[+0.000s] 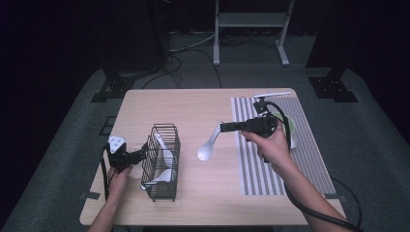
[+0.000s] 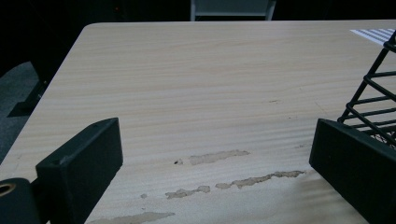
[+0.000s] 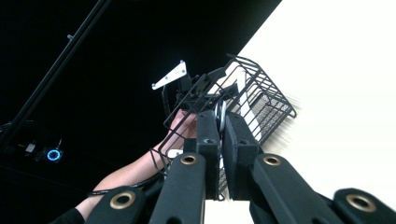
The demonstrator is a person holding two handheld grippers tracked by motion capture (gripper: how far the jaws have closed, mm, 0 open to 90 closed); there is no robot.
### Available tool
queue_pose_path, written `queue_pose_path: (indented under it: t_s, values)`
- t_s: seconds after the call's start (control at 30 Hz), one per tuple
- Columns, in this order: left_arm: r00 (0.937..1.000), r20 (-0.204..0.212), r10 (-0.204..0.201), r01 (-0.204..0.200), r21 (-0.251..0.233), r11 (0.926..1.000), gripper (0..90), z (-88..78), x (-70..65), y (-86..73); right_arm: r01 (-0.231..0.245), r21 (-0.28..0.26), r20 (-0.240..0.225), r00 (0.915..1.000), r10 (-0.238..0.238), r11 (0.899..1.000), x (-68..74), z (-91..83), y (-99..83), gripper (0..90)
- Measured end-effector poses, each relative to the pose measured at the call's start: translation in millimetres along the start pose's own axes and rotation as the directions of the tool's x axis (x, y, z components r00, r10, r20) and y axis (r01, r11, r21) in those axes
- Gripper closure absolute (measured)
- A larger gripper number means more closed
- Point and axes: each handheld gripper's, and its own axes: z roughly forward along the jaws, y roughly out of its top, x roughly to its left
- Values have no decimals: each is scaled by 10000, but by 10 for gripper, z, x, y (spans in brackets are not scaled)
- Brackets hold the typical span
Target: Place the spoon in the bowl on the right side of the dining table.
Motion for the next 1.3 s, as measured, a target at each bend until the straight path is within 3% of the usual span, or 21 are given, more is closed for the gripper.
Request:
queue_pose_path:
  t_s: [1.3]
  values:
    - [10000, 7, 24, -24, 8, 10000, 16, 0, 1, 0, -851, -1068, 656, 9936, 924, 9906, -481, -402, -135, 857]
